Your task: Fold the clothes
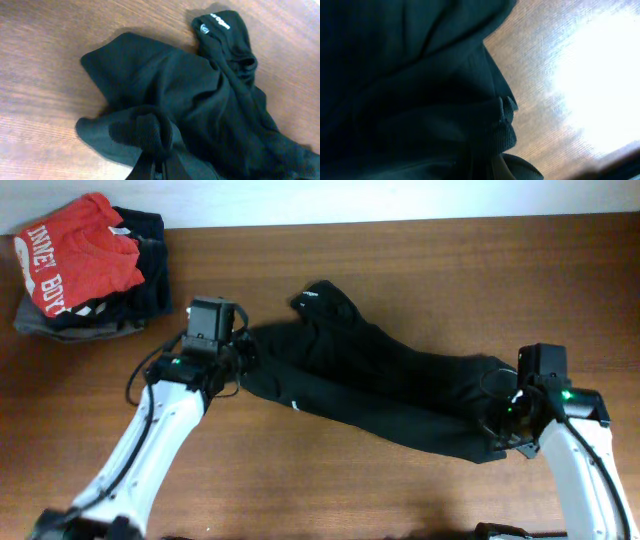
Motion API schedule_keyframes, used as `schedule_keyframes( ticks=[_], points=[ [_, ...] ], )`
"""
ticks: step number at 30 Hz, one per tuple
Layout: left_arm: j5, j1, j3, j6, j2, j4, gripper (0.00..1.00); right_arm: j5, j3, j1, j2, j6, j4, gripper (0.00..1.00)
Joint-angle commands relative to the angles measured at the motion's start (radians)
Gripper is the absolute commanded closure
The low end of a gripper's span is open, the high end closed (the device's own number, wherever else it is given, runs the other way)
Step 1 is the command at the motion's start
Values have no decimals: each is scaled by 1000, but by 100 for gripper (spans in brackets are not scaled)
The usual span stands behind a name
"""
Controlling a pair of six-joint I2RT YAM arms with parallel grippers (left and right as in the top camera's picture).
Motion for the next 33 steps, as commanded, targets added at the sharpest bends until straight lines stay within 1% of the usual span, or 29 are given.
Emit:
schedule_keyframes(
  ticks=[1,2,3,5,6,7,8,10,11,12,14,16,17,19,20,21,23,24,27,30,31,33],
  points=[
    [11,-32,17,12,69,45,98,35,-5,5,24,10,26,96],
    [11,-44,17,14,91,67,98,35,-5,5,31,10,33,96],
    [11,-55,17,30,108,88,94,35,-5,5,40,10,40,95],
    [11,-76,17,63,138,126,77,38,-5,5,60,10,47,93],
    [11,-86,17,79,152,146,66,40,-5,5,73,10,48,89],
    [11,-94,17,93,162,161,55,47,-5,5,86,9,48,83],
    [11,-101,18,109,170,174,49,55,-5,5,101,9,48,73],
    [11,-108,18,136,173,189,32,72,-5,5,128,9,50,59],
    [11,-108,19,145,172,194,26,74,-5,5,139,9,54,50],
    [11,-108,24,152,169,195,22,76,-5,5,147,9,61,45],
    [11,-108,49,185,169,195,18,76,0,5,150,9,76,34],
    [11,-108,82,225,169,195,17,76,23,5,150,9,84,26],
    [12,-108,104,247,169,195,16,76,45,5,150,5,87,19],
    [13,-111,145,268,169,199,15,76,88,5,150,-5,102,1],
    [18,-111,157,267,171,211,14,70,105,5,150,-25,118,1],
    [39,-111,164,267,175,261,8,64,124,5,150,-48,154,1],
    [49,-114,164,230,188,311,9,60,127,5,150,-48,186,1],
    [66,-120,167,191,218,364,9,60,127,5,156,-48,200,1],
    [116,-121,215,161,300,387,7,60,127,5,171,-48,201,1],
    [220,-126,351,161,435,351,2,24,127,5,192,-89,204,1],
    [253,-130,438,161,502,303,1,9,127,5,202,-93,204,1],
    [271,-140,570,161,593,213,1,0,127,5,214,-99,201,1]
  ],
)
